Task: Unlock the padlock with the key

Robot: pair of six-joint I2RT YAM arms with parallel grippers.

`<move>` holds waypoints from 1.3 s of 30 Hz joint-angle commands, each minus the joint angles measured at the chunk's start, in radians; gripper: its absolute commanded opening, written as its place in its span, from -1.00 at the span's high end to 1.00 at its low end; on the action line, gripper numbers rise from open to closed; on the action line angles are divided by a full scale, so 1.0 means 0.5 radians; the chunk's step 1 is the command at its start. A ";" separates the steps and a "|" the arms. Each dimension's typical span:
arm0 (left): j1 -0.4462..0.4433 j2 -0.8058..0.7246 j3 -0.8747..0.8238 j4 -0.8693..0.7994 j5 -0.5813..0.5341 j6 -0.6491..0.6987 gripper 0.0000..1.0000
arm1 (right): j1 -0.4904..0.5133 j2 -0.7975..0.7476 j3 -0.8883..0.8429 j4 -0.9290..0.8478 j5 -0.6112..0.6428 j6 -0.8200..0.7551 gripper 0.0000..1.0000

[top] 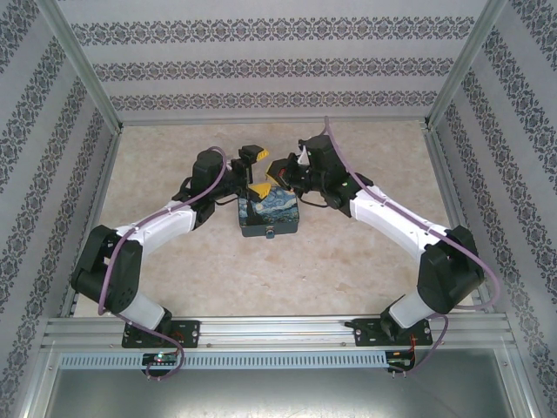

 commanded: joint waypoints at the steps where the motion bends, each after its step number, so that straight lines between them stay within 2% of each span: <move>1: -0.031 0.027 -0.032 0.189 -0.050 -0.132 -0.80 | 0.033 0.036 -0.018 0.078 0.027 0.027 1.00; 15: -0.037 0.071 -0.036 0.284 -0.070 -0.152 -0.48 | 0.030 0.038 -0.139 0.158 0.025 0.044 1.00; 24: -0.034 0.070 -0.056 0.237 -0.097 -0.104 -0.35 | -0.013 -0.006 -0.201 0.195 0.004 0.056 1.00; 31: -0.044 0.095 -0.060 0.257 -0.091 -0.085 -0.32 | -0.037 -0.029 -0.215 0.270 -0.033 0.072 1.00; 39: -0.077 0.134 -0.058 0.305 -0.074 -0.096 -0.39 | -0.053 -0.035 -0.161 0.332 -0.071 0.079 1.00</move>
